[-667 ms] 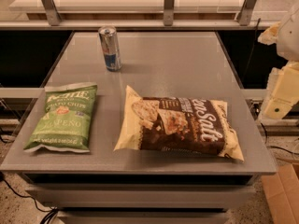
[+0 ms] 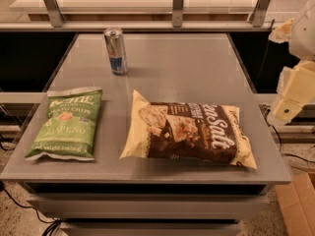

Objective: Knock redbull can over

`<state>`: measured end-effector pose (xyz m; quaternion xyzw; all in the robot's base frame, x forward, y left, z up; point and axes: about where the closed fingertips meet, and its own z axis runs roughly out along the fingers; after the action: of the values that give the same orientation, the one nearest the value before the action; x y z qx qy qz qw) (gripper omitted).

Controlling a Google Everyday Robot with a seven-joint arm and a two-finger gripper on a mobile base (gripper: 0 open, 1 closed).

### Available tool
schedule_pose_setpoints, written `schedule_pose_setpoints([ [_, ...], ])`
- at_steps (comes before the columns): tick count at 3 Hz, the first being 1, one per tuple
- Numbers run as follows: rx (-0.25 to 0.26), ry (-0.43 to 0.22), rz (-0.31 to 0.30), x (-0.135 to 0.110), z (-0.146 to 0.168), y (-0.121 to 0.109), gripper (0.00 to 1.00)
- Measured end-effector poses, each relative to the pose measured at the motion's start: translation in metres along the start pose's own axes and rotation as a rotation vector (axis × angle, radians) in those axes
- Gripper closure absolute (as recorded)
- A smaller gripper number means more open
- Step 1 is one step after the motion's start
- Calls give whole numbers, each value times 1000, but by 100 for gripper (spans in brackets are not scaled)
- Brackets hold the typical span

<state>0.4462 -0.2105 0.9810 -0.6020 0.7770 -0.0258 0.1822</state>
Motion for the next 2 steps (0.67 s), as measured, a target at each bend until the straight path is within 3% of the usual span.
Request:
schedule_pose_setpoints([
  [2, -16, -189, -89, -65, 19, -29, 0],
])
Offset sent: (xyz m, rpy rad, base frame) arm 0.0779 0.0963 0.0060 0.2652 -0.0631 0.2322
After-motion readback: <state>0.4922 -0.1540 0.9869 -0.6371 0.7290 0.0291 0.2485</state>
